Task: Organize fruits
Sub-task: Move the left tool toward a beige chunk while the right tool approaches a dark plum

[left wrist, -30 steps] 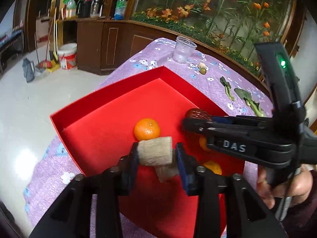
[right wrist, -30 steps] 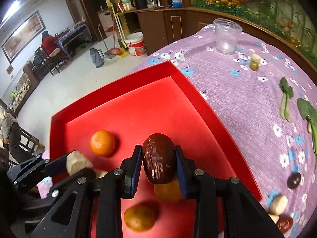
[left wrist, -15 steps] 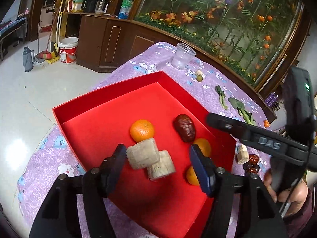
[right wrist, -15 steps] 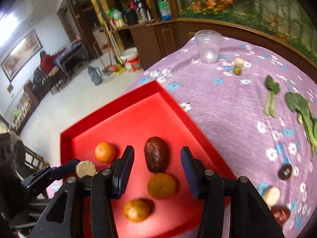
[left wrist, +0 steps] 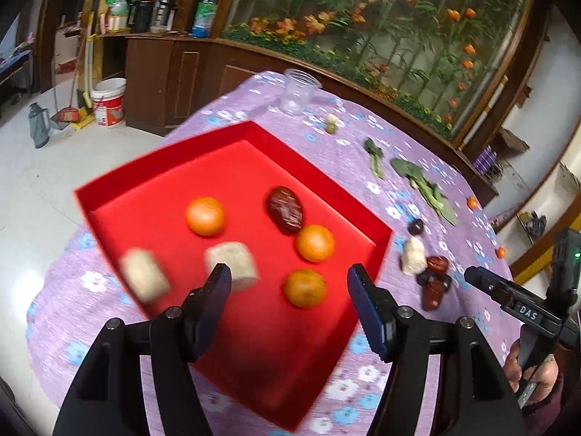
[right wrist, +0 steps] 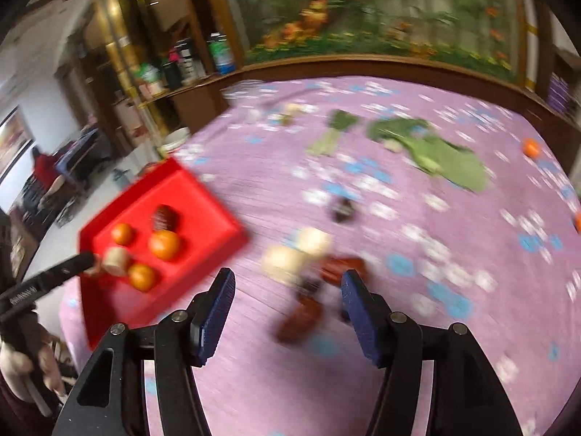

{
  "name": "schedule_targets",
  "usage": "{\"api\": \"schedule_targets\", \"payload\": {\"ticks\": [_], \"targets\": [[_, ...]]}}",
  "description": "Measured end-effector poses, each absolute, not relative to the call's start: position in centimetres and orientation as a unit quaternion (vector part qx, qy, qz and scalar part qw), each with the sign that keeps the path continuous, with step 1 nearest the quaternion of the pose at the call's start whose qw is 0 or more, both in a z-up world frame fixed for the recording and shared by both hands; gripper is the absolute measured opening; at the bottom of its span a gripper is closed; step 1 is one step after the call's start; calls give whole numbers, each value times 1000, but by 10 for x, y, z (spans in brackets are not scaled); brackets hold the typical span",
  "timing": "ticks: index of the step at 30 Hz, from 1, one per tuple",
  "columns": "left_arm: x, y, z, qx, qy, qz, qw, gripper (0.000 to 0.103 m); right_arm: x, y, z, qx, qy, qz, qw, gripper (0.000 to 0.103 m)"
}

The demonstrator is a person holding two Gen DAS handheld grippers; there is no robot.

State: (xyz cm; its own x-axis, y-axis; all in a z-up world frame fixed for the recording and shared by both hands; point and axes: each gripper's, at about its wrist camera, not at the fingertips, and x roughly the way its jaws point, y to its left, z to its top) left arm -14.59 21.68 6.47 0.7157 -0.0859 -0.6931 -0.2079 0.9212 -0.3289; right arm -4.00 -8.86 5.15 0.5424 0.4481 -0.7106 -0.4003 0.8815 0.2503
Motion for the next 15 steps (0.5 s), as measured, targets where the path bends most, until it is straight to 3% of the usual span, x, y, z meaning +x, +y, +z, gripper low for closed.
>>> {"api": "schedule_targets", "payload": {"ticks": [15], "targets": [[-122, 116, 57, -121, 424, -43, 896, 66, -38, -130, 27, 64, 415, 253, 872, 66]]}}
